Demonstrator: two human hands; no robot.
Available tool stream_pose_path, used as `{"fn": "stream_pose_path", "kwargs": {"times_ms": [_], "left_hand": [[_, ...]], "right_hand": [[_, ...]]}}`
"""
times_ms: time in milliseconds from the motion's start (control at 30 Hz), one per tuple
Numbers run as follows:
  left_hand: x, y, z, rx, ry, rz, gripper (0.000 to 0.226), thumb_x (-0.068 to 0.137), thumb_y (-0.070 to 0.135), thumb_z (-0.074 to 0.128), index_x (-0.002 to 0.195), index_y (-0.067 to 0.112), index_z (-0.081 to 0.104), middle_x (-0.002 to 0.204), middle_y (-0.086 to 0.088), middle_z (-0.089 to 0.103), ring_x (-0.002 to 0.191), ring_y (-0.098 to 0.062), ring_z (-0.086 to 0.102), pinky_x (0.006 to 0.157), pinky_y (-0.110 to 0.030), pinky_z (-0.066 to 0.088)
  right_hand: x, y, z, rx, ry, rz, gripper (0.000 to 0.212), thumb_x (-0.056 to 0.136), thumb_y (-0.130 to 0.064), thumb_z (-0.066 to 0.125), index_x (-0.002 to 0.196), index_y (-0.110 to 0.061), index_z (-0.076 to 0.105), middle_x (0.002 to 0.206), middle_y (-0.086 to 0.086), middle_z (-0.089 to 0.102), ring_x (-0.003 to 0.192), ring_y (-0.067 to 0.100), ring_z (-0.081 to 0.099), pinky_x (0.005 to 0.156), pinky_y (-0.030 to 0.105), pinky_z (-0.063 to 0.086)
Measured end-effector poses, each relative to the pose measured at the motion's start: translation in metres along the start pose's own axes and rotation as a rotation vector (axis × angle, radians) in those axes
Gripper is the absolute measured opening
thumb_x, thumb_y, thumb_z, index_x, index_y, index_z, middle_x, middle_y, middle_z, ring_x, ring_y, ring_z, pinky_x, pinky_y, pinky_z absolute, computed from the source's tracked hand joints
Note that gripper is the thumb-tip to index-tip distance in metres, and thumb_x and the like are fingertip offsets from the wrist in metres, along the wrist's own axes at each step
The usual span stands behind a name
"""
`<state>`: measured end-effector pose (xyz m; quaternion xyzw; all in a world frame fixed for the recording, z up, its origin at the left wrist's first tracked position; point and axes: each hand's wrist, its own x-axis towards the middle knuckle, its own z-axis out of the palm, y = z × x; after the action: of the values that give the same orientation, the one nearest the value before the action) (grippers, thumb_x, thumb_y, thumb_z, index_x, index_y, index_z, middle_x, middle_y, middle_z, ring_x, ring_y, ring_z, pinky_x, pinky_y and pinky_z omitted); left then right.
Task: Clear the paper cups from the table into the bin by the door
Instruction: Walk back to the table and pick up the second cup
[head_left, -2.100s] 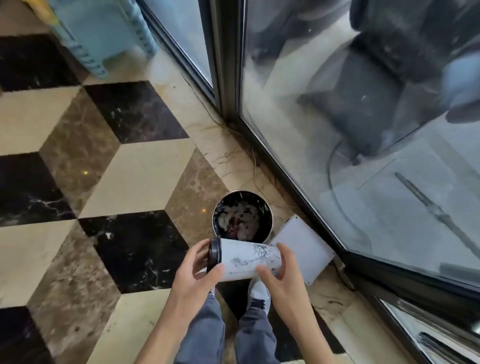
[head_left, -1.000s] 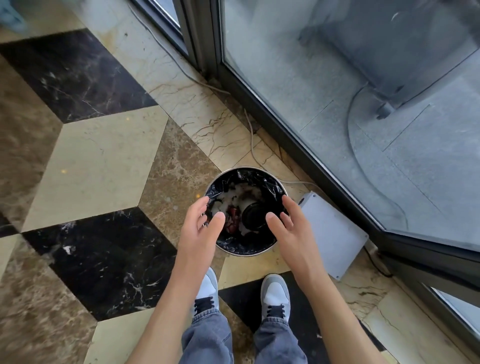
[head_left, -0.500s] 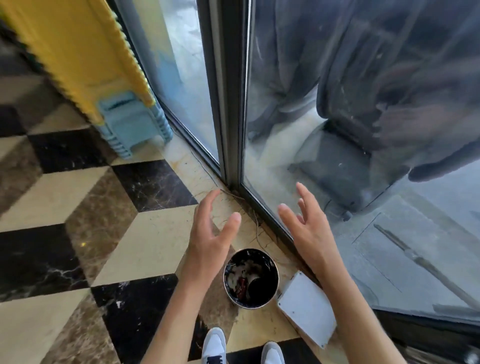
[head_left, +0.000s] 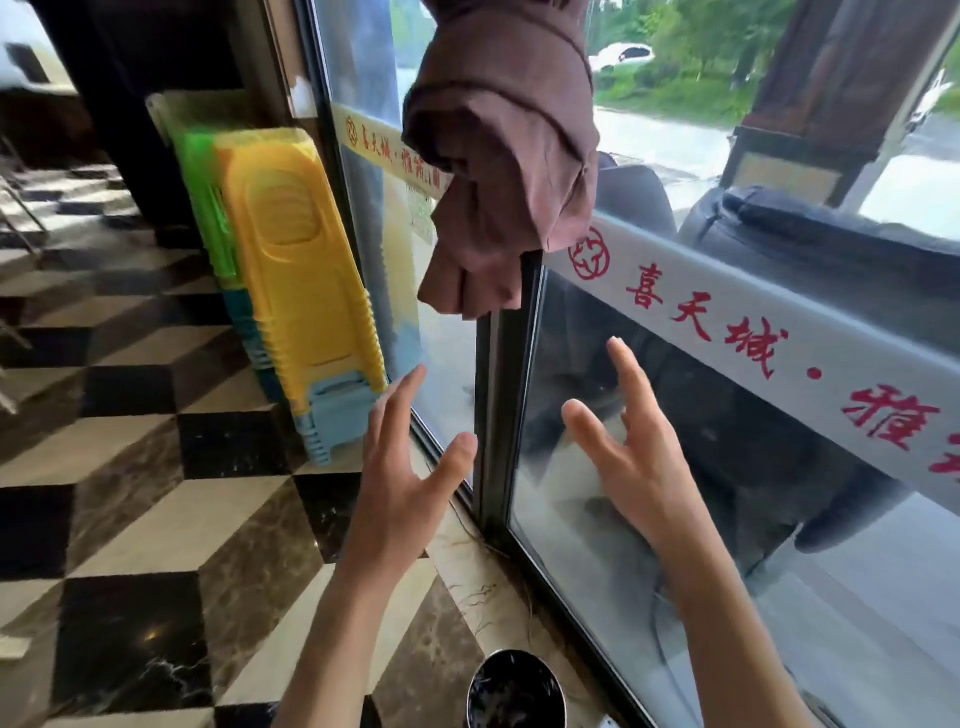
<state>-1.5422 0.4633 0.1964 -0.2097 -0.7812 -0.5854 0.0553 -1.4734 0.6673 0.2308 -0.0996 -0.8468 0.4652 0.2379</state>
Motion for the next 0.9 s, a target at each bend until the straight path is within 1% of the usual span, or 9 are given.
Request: {"fn": "stream_pose_path", "kwargs": {"times_ms": [200, 333, 367, 467, 533, 633, 700, 800, 900], "left_hand": [[0.005, 0.011, -0.046, 0.043, 0.068, 0.007, 0.075, 0.079, 0.071, 0.052, 0.149, 0.055, 0.027, 0.157, 0.025, 0.025, 0.132, 0.027, 0.020, 0.106, -0.026, 0.028], [-0.005, 0.018, -0.083, 0.046, 0.153, -0.023, 0.077, 0.076, 0.072, 0.051, 0.147, 0.056, 0.027, 0.158, 0.019, 0.027, 0.141, 0.005, 0.030, 0.107, -0.028, 0.030], [-0.010, 0.019, -0.092, 0.052, 0.186, -0.031, 0.076, 0.076, 0.072, 0.051, 0.146, 0.057, 0.027, 0.158, 0.019, 0.026, 0.141, 0.005, 0.030, 0.107, -0.030, 0.029], [-0.031, 0.024, -0.119, 0.088, 0.292, -0.049, 0.074, 0.076, 0.070, 0.052, 0.145, 0.057, 0.026, 0.150, 0.034, 0.024, 0.128, 0.032, 0.020, 0.104, -0.026, 0.025], [-0.052, 0.027, -0.136, 0.115, 0.376, -0.078, 0.076, 0.079, 0.069, 0.052, 0.149, 0.054, 0.027, 0.147, 0.041, 0.021, 0.122, 0.039, 0.016, 0.102, -0.026, 0.026], [-0.095, 0.035, -0.156, 0.157, 0.529, -0.123, 0.074, 0.080, 0.070, 0.053, 0.149, 0.058, 0.026, 0.150, 0.038, 0.022, 0.124, 0.036, 0.017, 0.102, -0.019, 0.026], [-0.131, 0.044, -0.166, 0.197, 0.635, -0.164, 0.072, 0.080, 0.072, 0.053, 0.145, 0.064, 0.025, 0.147, 0.040, 0.022, 0.121, 0.039, 0.018, 0.094, -0.009, 0.026], [-0.191, 0.059, -0.179, 0.270, 0.784, -0.224, 0.074, 0.080, 0.073, 0.054, 0.147, 0.060, 0.026, 0.156, 0.032, 0.022, 0.126, 0.036, 0.020, 0.091, -0.010, 0.028], [-0.259, 0.081, -0.193, 0.296, 0.948, -0.277, 0.074, 0.082, 0.068, 0.057, 0.149, 0.056, 0.027, 0.157, 0.029, 0.023, 0.132, 0.030, 0.021, 0.091, 0.000, 0.030]], "right_hand": [[0.006, -0.039, 0.028, 0.057, -0.023, -0.032, 0.088, 0.079, -0.065, 0.050, 0.155, -0.035, 0.018, 0.163, -0.018, 0.019, 0.147, -0.002, 0.018, 0.121, 0.028, 0.020], [0.009, -0.060, 0.055, 0.116, -0.090, -0.108, 0.085, 0.082, -0.062, 0.054, 0.154, -0.034, 0.020, 0.155, -0.029, 0.021, 0.136, -0.022, 0.020, 0.103, -0.003, 0.016], [0.009, -0.064, 0.061, 0.134, -0.117, -0.130, 0.085, 0.082, -0.062, 0.055, 0.155, -0.033, 0.021, 0.156, -0.028, 0.021, 0.136, -0.023, 0.018, 0.104, -0.002, 0.016], [0.010, -0.079, 0.079, 0.155, -0.190, -0.190, 0.085, 0.082, -0.062, 0.054, 0.155, -0.032, 0.021, 0.161, -0.020, 0.021, 0.145, -0.007, 0.019, 0.117, 0.019, 0.020], [0.007, -0.091, 0.091, 0.184, -0.260, -0.241, 0.085, 0.082, -0.064, 0.054, 0.155, -0.033, 0.022, 0.158, -0.026, 0.021, 0.144, -0.009, 0.020, 0.115, 0.020, 0.021], [-0.007, -0.109, 0.111, 0.245, -0.402, -0.324, 0.083, 0.082, -0.071, 0.050, 0.153, -0.038, 0.022, 0.148, -0.040, 0.021, 0.135, -0.019, 0.025, 0.106, 0.007, 0.024], [-0.025, -0.123, 0.126, 0.261, -0.528, -0.362, 0.084, 0.081, -0.073, 0.048, 0.153, -0.041, 0.019, 0.156, -0.029, 0.022, 0.141, -0.006, 0.027, 0.109, 0.016, 0.026], [-0.064, -0.146, 0.150, 0.325, -0.693, -0.440, 0.084, 0.084, -0.071, 0.050, 0.154, -0.040, 0.018, 0.162, -0.020, 0.020, 0.146, -0.003, 0.021, 0.107, 0.007, 0.024], [-0.115, -0.177, 0.176, 0.384, -0.859, -0.524, 0.082, 0.085, -0.069, 0.051, 0.154, -0.040, 0.017, 0.162, -0.021, 0.018, 0.147, -0.002, 0.019, 0.117, 0.025, 0.023]]}}
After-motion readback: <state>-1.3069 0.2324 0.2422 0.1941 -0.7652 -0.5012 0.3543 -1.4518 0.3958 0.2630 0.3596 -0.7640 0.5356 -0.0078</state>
